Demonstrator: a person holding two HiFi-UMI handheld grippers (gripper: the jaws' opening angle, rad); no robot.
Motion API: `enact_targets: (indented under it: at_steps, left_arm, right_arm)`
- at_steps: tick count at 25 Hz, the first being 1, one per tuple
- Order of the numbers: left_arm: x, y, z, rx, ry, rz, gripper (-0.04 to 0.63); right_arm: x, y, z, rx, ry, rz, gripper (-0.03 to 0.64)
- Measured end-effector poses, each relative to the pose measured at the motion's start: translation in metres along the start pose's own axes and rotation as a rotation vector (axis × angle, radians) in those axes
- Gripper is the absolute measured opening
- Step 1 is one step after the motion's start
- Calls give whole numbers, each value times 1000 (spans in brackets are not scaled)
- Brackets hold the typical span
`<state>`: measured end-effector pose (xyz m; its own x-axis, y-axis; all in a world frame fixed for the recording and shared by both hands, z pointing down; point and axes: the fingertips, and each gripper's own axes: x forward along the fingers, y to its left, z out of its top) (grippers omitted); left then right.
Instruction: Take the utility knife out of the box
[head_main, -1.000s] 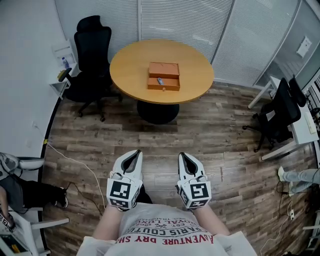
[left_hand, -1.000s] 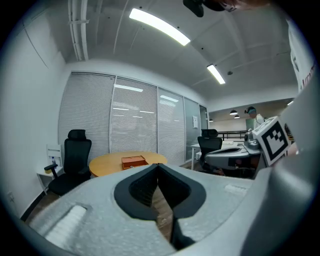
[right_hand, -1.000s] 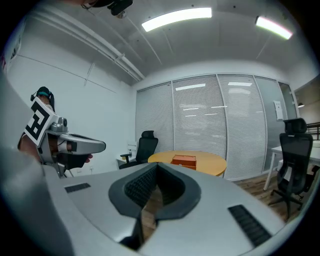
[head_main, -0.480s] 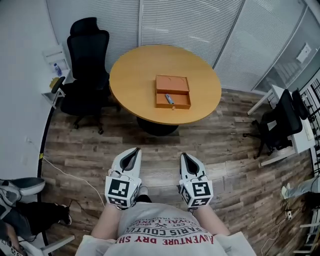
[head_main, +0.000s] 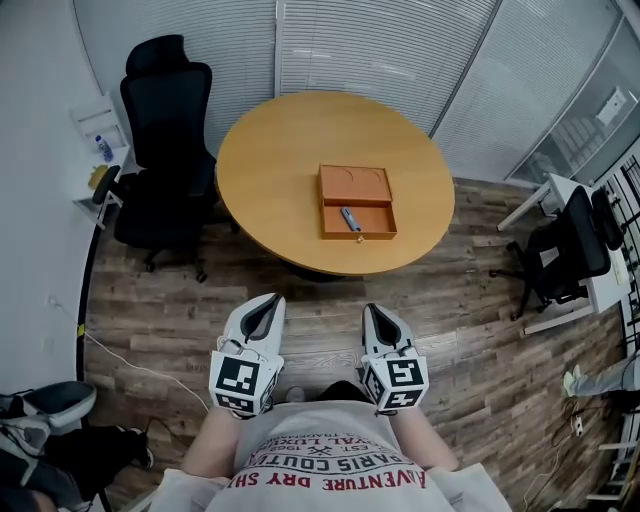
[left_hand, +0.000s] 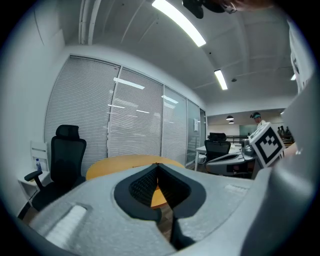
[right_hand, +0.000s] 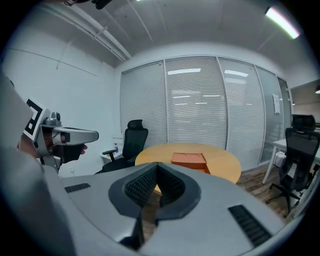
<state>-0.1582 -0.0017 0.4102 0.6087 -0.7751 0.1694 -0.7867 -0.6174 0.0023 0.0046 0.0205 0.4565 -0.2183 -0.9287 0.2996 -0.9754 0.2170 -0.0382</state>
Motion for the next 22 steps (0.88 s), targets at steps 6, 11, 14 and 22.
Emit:
enact_targets:
  at_steps: [6, 11, 14, 22]
  left_arm:
    - [41, 20, -8, 5, 30, 13, 11]
    - [83, 40, -2, 63, 46, 65, 11]
    - [113, 56, 2, 60, 58, 102, 11]
    - [205, 78, 22, 39, 54, 168, 11]
  right_arm:
    - [52, -23, 2, 8, 18, 10, 8]
    - [112, -50, 9, 25, 17, 52, 8]
    - [146, -69, 22, 33, 16, 77, 8]
    - [230, -127, 49, -13, 61, 163, 8]
